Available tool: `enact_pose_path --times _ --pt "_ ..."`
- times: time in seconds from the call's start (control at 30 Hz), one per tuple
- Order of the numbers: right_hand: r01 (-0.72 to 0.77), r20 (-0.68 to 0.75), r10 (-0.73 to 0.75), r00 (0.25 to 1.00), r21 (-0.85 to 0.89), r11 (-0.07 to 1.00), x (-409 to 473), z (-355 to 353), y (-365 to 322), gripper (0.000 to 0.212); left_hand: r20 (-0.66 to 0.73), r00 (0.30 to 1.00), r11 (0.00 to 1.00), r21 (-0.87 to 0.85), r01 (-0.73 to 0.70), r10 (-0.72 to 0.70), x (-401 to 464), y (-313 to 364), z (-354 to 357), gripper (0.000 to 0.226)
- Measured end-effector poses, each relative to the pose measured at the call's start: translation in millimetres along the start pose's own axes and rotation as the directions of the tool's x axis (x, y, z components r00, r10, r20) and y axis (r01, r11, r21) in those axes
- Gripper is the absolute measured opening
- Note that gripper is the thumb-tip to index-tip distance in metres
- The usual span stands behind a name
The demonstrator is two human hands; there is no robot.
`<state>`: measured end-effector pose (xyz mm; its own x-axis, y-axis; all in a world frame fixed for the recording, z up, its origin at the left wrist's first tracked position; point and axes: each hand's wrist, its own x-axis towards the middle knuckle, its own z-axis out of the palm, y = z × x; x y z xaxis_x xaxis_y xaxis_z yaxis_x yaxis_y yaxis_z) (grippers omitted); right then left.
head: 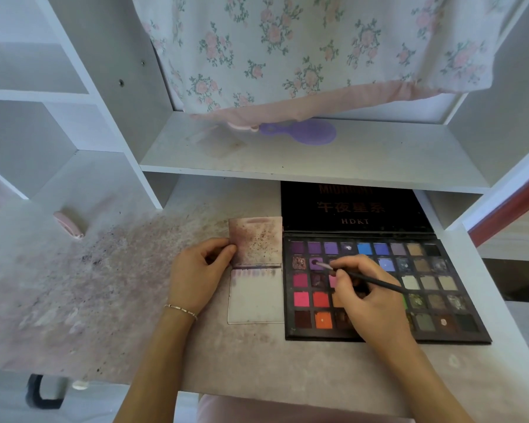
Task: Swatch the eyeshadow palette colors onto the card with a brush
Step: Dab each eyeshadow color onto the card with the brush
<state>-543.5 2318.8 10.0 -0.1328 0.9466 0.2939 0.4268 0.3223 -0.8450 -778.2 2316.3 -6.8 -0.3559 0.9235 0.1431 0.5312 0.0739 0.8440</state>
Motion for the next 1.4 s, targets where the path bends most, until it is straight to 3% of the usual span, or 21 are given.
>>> enact_pose_path --times 0.23,0.37,0.53,1.4 --pt "-0.041 0.089 0.024 0.996 0.193 0.980 4 18 -15 0.029 0.010 1.000 1.000 0.014 -0.014 0.014 0 0 -1 0.012" --pt "-0.062 0.232 0.017 0.972 0.190 0.980 5 34 -23 0.023 0.022 1.000 1.000 -0.005 0.000 0.000 0 -1 0 0.014" --pt "-0.103 0.302 0.044 0.952 0.184 0.978 10 46 -27 0.017 0.023 1.000 1.000 -0.001 -0.016 0.016 0 0 -1 0.014" --pt "-0.128 0.366 0.075 0.927 0.123 0.984 14 55 -21 0.020 0.015 0.999 0.999 0.041 -0.030 0.029 0 -1 -1 0.012"
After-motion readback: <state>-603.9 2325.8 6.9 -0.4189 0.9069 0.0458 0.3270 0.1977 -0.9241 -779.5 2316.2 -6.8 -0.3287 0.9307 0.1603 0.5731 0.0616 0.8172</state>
